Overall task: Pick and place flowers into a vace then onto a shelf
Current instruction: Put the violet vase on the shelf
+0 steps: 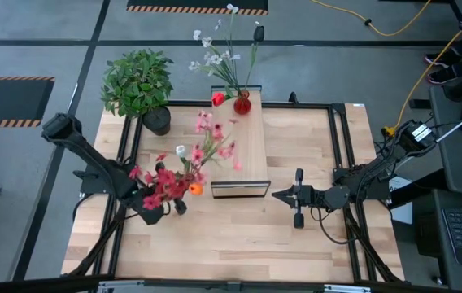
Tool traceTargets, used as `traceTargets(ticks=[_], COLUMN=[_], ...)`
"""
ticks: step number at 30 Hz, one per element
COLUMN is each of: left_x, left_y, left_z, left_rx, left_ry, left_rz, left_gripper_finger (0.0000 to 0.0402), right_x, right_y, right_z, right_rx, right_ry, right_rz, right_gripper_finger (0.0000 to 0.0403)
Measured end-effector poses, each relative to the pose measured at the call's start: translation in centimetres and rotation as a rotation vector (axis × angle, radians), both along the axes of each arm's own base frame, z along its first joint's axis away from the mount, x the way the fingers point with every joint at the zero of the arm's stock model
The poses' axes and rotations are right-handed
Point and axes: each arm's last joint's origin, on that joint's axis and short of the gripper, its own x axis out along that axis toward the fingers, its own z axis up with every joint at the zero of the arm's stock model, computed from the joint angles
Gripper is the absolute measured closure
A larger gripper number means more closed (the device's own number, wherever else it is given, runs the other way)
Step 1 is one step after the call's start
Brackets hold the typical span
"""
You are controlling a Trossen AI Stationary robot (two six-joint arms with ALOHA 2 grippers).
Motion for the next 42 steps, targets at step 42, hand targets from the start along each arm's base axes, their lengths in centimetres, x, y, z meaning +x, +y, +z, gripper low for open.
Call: traceTargets(ticks=[42], left_x=[9.2], left_y=[11.3], left_z=[7.1], left_rx=[-0.013], left_ry=[-0.103], left_rz=[-0.213], left_gripper_finger=[0.0292], right_x=[0.0], right_y=[0.0], right_z=[0.0], right_rx=[0.001], right_ry=[-0.001], right_rz=[0.000], right_gripper_finger=[0.0394])
